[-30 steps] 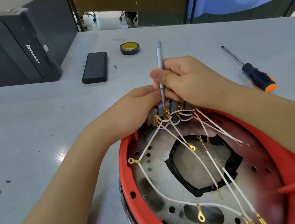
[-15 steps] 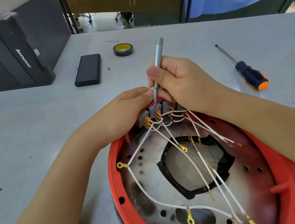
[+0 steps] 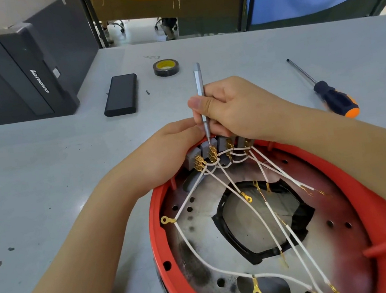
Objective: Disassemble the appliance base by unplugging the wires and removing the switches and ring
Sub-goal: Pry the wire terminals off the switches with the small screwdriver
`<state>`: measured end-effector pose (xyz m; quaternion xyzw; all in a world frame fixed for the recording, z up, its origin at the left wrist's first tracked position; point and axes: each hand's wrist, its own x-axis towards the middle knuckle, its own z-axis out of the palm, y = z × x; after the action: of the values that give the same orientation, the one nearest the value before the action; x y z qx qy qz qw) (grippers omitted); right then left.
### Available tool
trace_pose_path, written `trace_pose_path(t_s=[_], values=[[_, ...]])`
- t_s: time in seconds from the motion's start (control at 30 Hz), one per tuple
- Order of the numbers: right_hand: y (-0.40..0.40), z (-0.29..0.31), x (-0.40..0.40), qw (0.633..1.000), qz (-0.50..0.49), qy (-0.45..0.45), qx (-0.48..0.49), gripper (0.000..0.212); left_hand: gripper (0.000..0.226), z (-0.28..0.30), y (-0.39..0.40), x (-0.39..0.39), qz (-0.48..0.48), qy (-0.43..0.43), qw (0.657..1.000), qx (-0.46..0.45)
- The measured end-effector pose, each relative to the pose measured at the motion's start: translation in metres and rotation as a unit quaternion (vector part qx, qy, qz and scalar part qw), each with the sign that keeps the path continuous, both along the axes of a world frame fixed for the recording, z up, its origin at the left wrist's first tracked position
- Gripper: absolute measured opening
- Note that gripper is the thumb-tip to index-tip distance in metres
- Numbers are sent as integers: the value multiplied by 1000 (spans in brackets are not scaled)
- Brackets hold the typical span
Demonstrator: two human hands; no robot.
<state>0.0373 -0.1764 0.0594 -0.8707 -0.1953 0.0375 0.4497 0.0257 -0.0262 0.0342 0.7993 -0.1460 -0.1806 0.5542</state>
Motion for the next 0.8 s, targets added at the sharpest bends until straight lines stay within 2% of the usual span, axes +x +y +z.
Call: trace_pose_path(t_s=[0.1,0.23,0.5,0.8], values=[[-3,-4,-5,1000,-1,-27,11,31,28,1,0,0,1,-16,1000,2],[-10,-7,-10,996,-16,-39,78,28,29,0,1,0,-13,-26,999,13],[-8,-9,-10,996,-35,-74,35,28,29,-2,1,1,-18,-38,999,32],[-5,-5,-4,999,-32,-39,-8,34,30,-1,2,0,-26,-42,999,18]])
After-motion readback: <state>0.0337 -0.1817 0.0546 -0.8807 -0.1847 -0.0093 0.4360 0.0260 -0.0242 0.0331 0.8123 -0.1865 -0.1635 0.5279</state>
